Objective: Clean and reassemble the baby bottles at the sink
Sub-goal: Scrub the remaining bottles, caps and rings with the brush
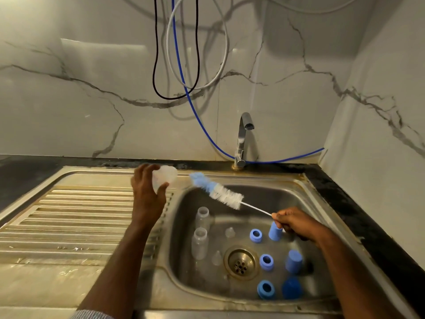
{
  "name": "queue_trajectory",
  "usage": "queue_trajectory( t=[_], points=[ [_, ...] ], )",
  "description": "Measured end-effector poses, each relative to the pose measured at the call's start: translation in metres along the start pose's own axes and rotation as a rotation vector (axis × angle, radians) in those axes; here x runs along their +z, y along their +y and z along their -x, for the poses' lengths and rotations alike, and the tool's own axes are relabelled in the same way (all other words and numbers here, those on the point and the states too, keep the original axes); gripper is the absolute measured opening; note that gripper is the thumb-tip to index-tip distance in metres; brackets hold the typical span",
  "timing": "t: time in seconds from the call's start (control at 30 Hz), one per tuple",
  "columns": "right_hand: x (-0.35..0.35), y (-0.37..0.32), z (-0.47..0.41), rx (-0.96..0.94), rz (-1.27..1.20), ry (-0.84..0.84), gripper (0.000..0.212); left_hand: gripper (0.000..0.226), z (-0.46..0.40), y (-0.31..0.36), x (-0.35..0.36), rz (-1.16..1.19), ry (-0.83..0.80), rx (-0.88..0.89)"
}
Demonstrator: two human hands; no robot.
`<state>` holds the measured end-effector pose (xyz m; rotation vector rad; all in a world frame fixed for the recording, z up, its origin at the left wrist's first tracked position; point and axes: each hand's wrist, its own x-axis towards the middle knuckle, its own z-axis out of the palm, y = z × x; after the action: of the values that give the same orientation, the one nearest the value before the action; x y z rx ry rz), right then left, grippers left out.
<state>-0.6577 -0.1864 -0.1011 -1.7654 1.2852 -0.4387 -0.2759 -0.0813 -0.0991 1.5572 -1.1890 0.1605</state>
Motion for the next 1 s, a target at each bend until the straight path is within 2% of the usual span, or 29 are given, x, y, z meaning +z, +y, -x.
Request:
queue_trajectory(
  t=[0.13,0.23,0.3,0.4,0.53,0.67,0.77,0.83,0.9,1.0],
  points=[
    [-0.011,0.003,0.008,0.042,-0.021,0.079,0.041,0.057,-0.002,-0.010,-0.007,0.099,0.080,-0.118],
    [0.002,-0.003,0.003,-0.034,-0.044,0.092,0.038,0.050,0.008,0.007,0.010,0.321,-0.011,-0.310],
    [0.014,-0.006,-0.001,-0.092,-0.072,0.066,0.034,0.047,0.014,0.018,0.024,0.398,-0.097,-0.414],
    [0.023,-0.005,-0.005,-0.189,-0.069,0.085,0.027,0.040,0.020,0.027,0.035,0.537,-0.145,-0.574],
    [0.032,-0.003,-0.007,-0.273,0.031,0.127,0.025,0.040,0.026,0.029,0.037,0.792,-0.221,-0.764],
    [0.037,-0.006,-0.009,-0.337,0.113,0.206,0.020,0.031,0.028,0.034,0.039,0.827,-0.301,-0.738],
    [0.048,-0.013,-0.009,-0.390,0.125,0.251,0.017,0.051,0.034,0.039,0.044,0.799,-0.414,-0.691],
    [0.056,-0.019,-0.010,-0.434,0.139,0.267,0.018,0.057,0.037,0.044,0.049,0.802,-0.430,-0.692],
    [0.056,-0.021,-0.010,-0.440,0.153,0.247,0.019,0.055,0.034,0.045,0.047,0.859,-0.373,-0.721],
    [0.040,-0.015,-0.009,-0.365,0.200,0.187,0.021,0.052,0.020,0.036,0.033,1.004,-0.206,-0.811]
  ],
)
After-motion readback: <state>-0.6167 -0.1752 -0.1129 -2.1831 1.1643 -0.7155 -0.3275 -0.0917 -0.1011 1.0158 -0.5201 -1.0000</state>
